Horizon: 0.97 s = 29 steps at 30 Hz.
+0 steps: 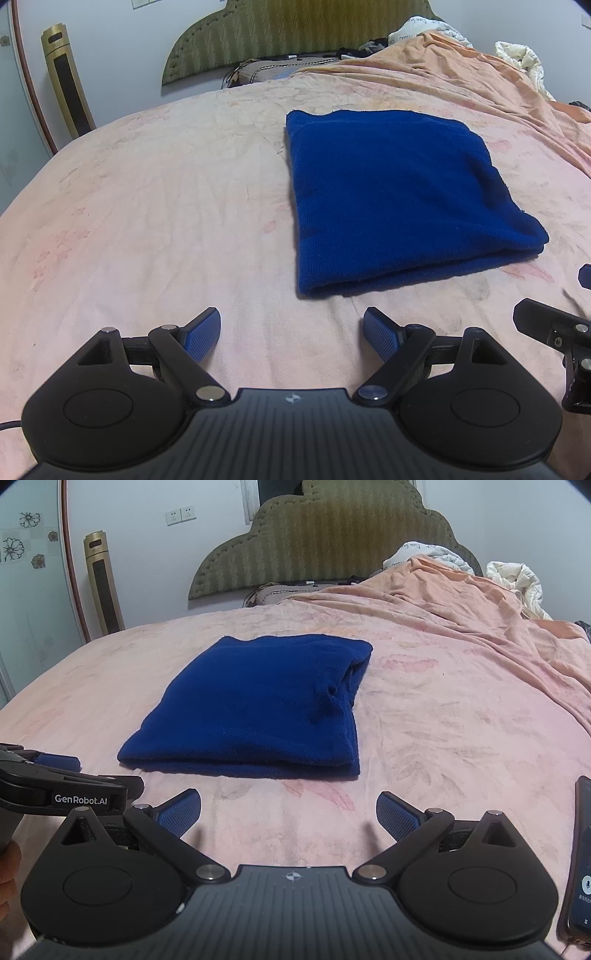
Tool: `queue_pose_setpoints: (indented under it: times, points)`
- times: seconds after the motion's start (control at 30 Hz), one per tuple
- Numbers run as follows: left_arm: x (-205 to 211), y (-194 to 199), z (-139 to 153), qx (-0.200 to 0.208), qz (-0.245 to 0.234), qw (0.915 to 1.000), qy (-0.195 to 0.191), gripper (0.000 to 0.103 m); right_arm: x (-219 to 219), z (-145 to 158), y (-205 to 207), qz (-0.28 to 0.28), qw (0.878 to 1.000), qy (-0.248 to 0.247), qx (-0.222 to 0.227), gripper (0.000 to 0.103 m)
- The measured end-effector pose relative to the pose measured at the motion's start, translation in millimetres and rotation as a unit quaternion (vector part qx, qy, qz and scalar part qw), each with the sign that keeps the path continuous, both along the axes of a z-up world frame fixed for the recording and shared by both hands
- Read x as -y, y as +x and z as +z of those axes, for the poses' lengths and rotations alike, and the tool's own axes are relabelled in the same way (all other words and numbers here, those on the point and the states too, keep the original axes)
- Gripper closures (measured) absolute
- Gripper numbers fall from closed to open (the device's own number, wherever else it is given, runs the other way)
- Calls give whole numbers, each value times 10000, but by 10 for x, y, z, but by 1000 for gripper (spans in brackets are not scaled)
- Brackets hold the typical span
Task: Fold small clothes
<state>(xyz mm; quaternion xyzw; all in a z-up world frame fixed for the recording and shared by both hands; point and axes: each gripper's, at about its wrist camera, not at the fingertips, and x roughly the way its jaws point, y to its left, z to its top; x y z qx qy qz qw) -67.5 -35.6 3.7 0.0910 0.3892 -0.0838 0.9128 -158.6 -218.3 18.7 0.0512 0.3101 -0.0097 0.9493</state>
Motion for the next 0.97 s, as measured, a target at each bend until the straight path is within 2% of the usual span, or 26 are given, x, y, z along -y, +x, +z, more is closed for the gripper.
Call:
queue_pose_setpoints:
  times: [0.77, 0.97]
  points:
    - [15, -11, 13, 29, -36, 10000, 48, 18, -21, 22, -23, 18, 10000, -12, 4, 1]
    - [-74, -11, 81, 186, -120, 9996, -160, 18, 4, 20, -7, 57, 9999, 133, -59, 1]
